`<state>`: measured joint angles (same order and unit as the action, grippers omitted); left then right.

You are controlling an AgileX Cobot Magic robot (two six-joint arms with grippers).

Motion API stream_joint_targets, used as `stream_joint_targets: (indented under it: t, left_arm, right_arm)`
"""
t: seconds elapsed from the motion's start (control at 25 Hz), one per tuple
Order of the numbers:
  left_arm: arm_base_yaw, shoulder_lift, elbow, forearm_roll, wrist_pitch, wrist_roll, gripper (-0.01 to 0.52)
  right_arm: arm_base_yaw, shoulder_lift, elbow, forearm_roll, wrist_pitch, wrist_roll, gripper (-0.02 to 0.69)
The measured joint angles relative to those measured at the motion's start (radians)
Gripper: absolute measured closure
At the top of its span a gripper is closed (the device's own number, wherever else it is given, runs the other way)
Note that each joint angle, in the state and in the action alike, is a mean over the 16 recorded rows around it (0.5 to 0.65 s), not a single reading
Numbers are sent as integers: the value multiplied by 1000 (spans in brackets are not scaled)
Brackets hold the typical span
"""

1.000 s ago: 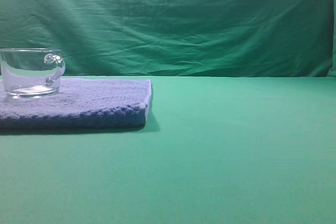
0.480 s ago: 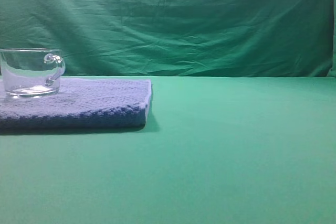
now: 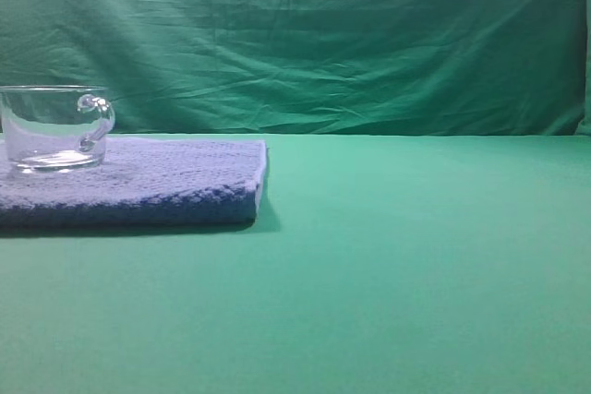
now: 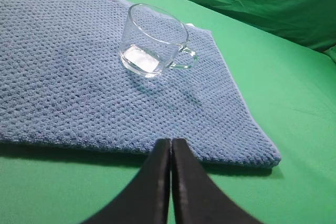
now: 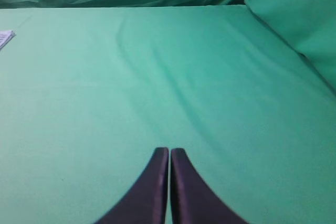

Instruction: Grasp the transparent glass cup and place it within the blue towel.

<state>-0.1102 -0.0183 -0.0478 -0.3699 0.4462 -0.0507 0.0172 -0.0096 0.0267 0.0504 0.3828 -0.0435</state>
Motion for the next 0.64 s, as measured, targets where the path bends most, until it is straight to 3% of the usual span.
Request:
stream_joint_targets:
  t: [0.64]
  left_arm:
    - [0, 0, 0, 0, 0, 0, 514]
  right_arm:
    - [0, 0, 1, -2, -1, -6, 665]
